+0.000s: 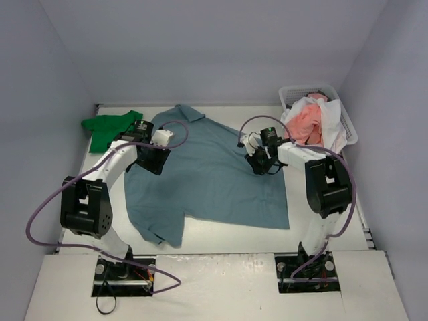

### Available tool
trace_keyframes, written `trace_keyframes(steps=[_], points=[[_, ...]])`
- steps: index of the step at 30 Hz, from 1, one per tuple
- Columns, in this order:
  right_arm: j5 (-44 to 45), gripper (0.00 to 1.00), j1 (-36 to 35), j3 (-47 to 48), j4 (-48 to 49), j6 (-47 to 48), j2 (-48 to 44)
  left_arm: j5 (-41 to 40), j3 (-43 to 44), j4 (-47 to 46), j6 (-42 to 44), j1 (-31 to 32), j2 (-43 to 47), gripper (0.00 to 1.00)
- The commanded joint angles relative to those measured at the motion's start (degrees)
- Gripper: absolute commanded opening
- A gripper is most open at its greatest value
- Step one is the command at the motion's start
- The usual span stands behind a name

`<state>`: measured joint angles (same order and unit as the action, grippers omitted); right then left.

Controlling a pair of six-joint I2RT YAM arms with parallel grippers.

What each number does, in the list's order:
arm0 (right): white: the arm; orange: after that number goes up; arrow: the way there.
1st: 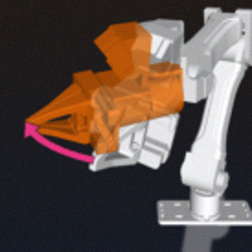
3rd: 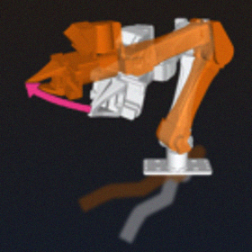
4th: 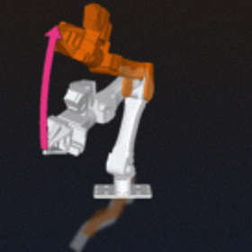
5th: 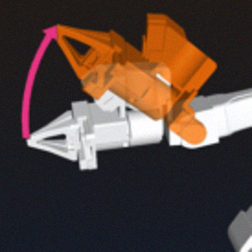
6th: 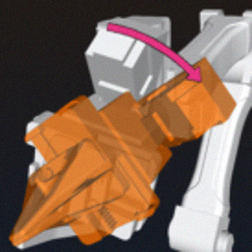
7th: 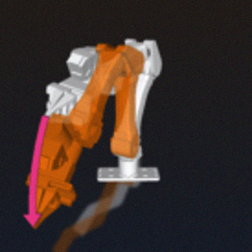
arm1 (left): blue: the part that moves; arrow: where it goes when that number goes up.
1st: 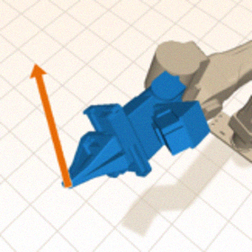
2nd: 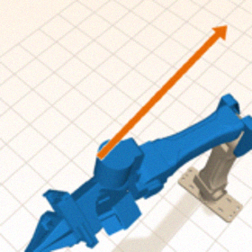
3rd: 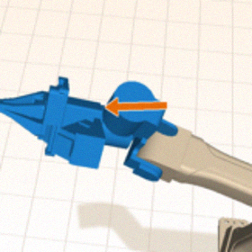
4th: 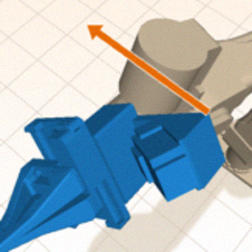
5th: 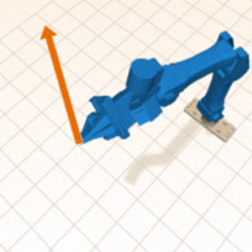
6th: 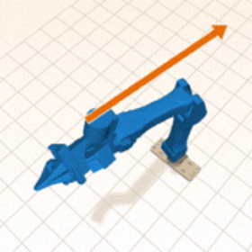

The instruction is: Fold and stack the t-shirts

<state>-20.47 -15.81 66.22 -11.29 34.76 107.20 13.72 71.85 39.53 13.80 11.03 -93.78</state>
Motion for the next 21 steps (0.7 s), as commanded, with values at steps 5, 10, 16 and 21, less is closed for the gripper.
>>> trace_keyframes(steps=[5,10,16,21], points=[[2.4,0.38,1.1,5.7,-6.5,-3.2,-2.6,1.3,1.2,-1.8,-1.3,-0.2,3.2,0.41],[4.1,0.39,1.3,11.7,-3.3,-6.0,-1.0,0.9,0.2,-2.4,-1.6,-0.2,3.6,0.41],[8.2,0.35,1.8,18.1,-2.7,-6.1,3.9,0.9,-0.3,-2.7,-1.9,-0.2,3.9,0.41],[16.5,0.33,1.6,17.9,-2.2,-4.3,8.1,0.7,-0.7,-2.6,-2.0,-0.2,4.8,0.41]])
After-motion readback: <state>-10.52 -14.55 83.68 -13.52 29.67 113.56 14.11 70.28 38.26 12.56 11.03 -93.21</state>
